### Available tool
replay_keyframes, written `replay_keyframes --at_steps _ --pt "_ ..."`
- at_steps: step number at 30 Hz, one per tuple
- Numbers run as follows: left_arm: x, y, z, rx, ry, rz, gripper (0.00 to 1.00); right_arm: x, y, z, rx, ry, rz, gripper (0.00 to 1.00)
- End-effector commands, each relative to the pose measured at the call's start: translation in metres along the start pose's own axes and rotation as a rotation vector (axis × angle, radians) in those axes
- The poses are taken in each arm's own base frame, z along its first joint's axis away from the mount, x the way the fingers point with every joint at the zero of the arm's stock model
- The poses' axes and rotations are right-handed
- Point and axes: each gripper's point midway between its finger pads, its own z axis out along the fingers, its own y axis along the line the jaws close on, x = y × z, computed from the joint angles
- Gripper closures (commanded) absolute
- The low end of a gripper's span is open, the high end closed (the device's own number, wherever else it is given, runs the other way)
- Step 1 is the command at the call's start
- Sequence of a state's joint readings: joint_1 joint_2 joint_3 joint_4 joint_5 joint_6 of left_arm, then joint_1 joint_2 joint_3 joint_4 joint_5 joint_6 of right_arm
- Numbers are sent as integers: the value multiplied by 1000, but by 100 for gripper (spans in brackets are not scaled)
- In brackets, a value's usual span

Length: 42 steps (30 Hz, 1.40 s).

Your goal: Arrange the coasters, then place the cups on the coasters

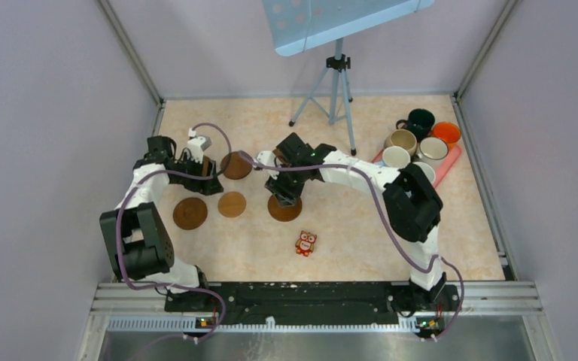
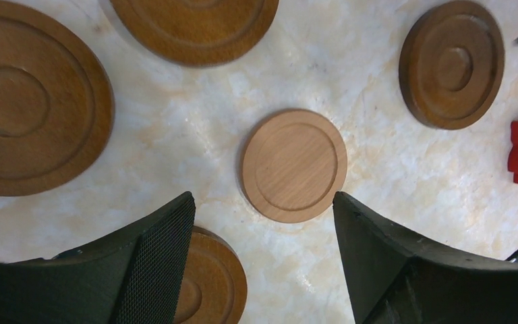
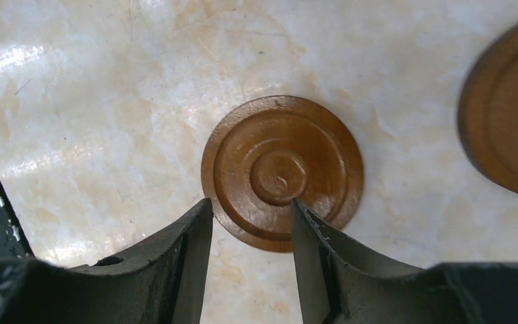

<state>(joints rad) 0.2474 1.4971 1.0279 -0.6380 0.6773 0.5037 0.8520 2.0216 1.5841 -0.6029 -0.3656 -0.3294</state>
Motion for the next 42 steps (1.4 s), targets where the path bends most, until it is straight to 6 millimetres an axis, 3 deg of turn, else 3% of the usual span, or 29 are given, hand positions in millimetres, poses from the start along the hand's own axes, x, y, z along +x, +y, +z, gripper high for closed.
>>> replay_keyframes --at_steps 1,16,22,27,31,35,42 --pt "23 6 12 5 52 9 21 -27 -7 -55 36 -126 15 54" --pt "50 -10 43 75 126 2 30 38 -30 -134 71 -165 165 50" --pt "56 -23 50 105 145 16 31 75 -51 -157 162 -149 249 50" --pt "58 -29 54 103 156 29 32 100 -59 -165 205 -125 296 50" --pt "57 -35 54 95 159 53 33 109 -58 -165 221 -109 300 50" --pt "46 -34 46 65 135 66 26 122 -65 -163 276 -69 316 52" --pt "-7 -45 18 33 -23 127 4 151 -101 -161 500 -2 372 57"
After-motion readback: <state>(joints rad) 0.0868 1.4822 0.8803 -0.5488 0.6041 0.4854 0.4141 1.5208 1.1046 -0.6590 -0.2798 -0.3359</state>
